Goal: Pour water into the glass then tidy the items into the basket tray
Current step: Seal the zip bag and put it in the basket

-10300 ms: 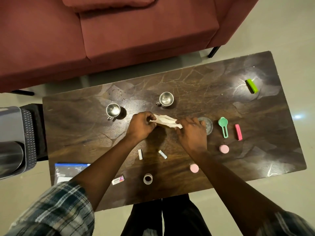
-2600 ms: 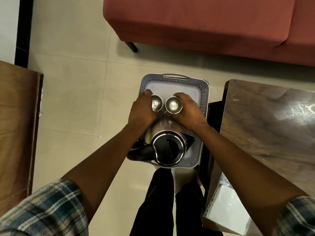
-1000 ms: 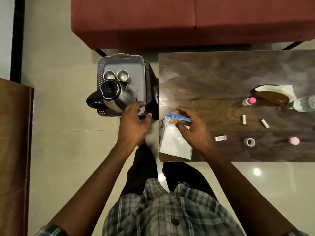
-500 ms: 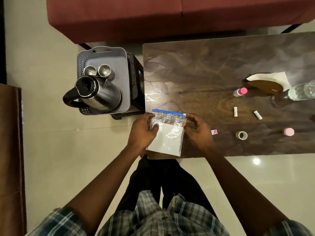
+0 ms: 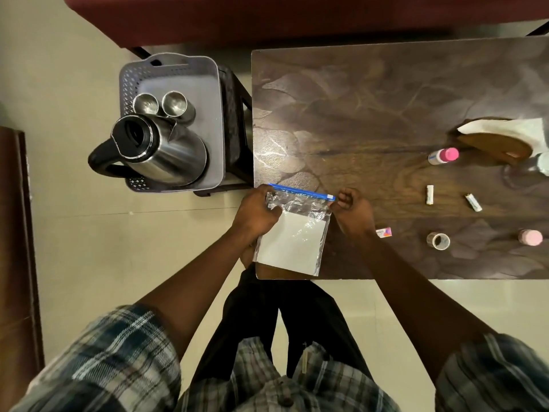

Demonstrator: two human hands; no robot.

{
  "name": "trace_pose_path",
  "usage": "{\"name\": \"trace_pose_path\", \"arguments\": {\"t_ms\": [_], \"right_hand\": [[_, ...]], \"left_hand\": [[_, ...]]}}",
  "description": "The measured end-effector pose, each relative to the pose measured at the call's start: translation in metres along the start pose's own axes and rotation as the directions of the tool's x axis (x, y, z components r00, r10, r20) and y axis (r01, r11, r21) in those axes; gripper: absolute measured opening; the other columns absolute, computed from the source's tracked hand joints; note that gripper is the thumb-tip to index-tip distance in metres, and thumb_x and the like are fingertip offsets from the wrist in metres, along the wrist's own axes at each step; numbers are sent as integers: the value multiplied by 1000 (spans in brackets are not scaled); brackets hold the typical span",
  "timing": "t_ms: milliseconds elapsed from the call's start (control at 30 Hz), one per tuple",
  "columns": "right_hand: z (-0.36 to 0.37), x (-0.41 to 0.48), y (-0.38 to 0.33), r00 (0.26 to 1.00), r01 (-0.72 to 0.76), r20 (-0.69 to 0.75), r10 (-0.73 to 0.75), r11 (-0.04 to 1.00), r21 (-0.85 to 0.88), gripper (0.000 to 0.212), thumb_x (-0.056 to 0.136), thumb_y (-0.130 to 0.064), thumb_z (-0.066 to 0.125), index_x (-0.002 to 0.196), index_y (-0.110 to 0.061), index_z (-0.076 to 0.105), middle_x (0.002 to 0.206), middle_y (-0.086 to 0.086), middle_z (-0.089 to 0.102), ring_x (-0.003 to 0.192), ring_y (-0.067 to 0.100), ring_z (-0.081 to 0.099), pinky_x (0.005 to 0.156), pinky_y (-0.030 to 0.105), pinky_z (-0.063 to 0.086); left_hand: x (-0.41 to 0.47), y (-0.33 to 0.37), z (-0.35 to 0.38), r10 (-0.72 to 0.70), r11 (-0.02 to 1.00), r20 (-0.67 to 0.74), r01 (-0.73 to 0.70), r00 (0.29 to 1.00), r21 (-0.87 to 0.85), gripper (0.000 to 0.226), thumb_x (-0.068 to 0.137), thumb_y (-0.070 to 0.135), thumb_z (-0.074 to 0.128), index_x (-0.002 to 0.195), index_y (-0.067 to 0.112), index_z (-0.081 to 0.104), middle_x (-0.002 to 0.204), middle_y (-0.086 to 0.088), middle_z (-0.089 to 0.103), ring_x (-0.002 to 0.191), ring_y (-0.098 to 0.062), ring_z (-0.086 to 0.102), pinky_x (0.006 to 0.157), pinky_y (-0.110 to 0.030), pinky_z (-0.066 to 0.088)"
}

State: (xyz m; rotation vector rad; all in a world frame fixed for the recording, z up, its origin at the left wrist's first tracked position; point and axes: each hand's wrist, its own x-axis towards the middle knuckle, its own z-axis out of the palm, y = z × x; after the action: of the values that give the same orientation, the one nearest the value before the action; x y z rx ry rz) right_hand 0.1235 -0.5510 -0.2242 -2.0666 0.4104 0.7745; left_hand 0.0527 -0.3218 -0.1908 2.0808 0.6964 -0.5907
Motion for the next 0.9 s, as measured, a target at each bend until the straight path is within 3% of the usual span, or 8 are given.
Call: {"name": "trace_pose_path", "arguments": {"t_ms": [100,300,400,467,567,733,800,900], "right_hand": [[4,5,1,1000,-19,-4,19,1000,-22,54,93,-9,78,143,-5,58,133,7,70,120,18,67,109,38,54],[13,6,-1,998,-53,-19,53,998,19,53,93,-5,79,141,-4,59,120,2,68,104,15,66,90,25,52],[15,5,0,998,-32,-45,32,999,1,37,93,-4,76,129,-7,68,113,3,76,98,18,71,79,21,54],[15,1,1,999,-8,-52,9,1000,10,23,93,-4,76,114,-13,73,103,3,78,98,22,75,83,28,61],[12,-11,-4,999,29,-28,-27,998,57,20,92,-5,79,101,-21,75,95,0,78,95,22,77,88,37,64],[4,-53,-29,991,127,32,-131,988,93,25,91,-4,80,95,-28,75,91,-7,79,85,8,75,82,22,63],[-1,-76,-41,982,170,65,-177,981,95,25,91,-6,80,93,-31,76,90,-9,80,84,5,76,79,21,62],[-7,-109,-58,966,227,103,-238,968,105,16,92,-8,80,100,-22,81,92,-10,81,87,5,77,80,21,61]], "left_hand": [[4,-5,6,-21,999,15,21,1000,-25,49,87,24,73,135,20,61,127,-3,66,100,-18,69,93,-32,56],[4,-11,18,-52,997,23,53,998,-48,49,89,23,73,136,22,61,133,-1,62,108,-19,65,93,-25,48],[2,-15,19,-54,997,16,55,998,-52,45,89,21,72,134,21,63,134,0,62,112,-18,64,93,-22,44],[-2,-16,17,-46,997,4,47,999,-61,42,89,19,72,131,20,64,132,-2,63,113,-19,64,93,-22,45],[-11,-16,11,-19,997,-18,17,1000,-70,44,90,16,71,133,18,63,134,-3,63,117,-19,64,95,-21,45],[-44,3,-9,194,980,-140,-198,971,-13,49,92,7,70,139,13,61,138,-4,62,122,-13,57,93,6,28],[-62,17,-19,317,948,-138,-317,938,16,47,93,7,69,139,14,63,139,-3,63,126,-12,57,101,2,29],[-87,36,-30,459,889,-83,-456,885,49,42,97,13,66,139,16,64,142,0,63,134,-13,56,112,-16,38]]}}
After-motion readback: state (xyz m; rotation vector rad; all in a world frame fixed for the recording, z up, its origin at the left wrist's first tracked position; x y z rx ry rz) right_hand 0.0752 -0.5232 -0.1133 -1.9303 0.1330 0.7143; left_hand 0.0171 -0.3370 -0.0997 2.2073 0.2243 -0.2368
